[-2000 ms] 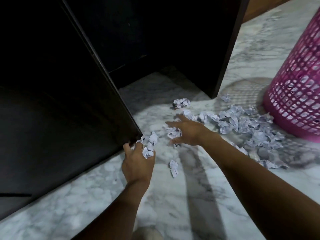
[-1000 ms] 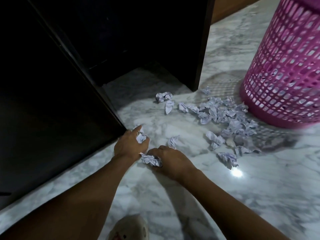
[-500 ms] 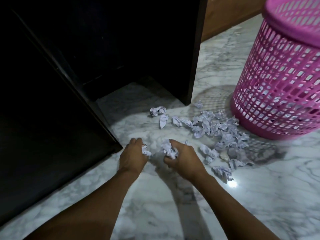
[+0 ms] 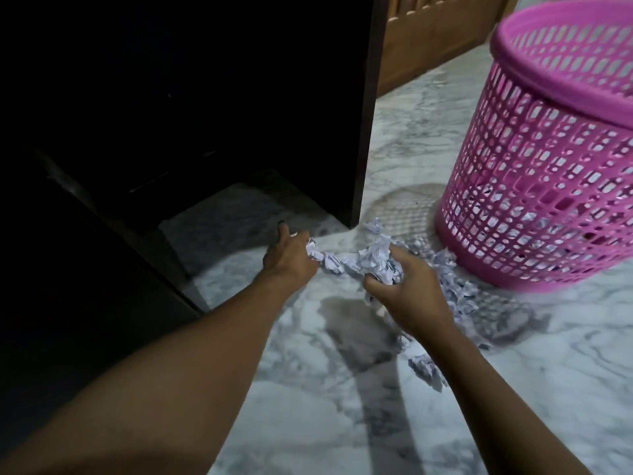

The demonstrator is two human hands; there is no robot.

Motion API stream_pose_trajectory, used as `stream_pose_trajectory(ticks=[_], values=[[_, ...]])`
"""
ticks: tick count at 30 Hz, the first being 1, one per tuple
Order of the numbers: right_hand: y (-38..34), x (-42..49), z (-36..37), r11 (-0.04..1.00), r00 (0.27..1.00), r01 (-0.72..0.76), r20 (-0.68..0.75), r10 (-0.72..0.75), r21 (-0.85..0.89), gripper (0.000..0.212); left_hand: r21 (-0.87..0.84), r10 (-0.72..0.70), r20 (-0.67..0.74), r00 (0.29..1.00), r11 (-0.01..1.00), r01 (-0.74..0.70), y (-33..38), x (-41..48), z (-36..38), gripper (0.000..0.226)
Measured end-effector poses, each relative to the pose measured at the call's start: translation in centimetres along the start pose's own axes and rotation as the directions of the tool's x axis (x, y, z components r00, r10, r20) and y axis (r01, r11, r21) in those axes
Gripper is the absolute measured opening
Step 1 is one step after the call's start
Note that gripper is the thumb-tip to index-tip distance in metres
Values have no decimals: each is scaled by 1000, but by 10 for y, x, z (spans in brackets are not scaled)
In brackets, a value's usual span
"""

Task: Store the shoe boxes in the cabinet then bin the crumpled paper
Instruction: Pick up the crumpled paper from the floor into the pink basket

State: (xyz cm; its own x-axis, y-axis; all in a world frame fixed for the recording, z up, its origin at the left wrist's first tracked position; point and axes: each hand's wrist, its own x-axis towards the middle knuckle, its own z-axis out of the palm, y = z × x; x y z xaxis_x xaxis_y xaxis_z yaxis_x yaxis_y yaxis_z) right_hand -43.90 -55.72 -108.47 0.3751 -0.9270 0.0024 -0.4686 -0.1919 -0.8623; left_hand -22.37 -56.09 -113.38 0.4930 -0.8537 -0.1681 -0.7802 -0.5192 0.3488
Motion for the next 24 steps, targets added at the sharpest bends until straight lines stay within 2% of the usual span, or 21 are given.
stream_pose_trajectory(ticks=[3, 9, 13, 17, 21, 24], values=[[5, 4, -7, 1000, 999, -18, -27, 18, -8, 40, -27, 28, 39, 999, 999, -27, -5, 10, 8, 31], [16, 2, -17, 999, 998, -38, -44, 37, -27, 44, -91, 156, -45, 987, 983, -160, -12, 12, 20, 26], [20, -1, -16, 997, 998, -65, -23, 64, -41, 55, -195, 121, -46, 992, 972, -128, -8, 10, 16, 19], [11, -7, -28, 999, 998, -35, -59, 36, 24, 41, -322, 112, -24, 993, 940, -114, 1, 0, 4, 27], [-13, -14, -50, 997, 992, 57, -118, -51, 52, 35, -244, 351, -62, 934, 902, -356, 34, -34, -20, 23], [-53, -15, -74, 982, 972, 178, -166, -166, 59, 31, -357, 451, -175, 875, 799, -483, 75, -57, -50, 14]])
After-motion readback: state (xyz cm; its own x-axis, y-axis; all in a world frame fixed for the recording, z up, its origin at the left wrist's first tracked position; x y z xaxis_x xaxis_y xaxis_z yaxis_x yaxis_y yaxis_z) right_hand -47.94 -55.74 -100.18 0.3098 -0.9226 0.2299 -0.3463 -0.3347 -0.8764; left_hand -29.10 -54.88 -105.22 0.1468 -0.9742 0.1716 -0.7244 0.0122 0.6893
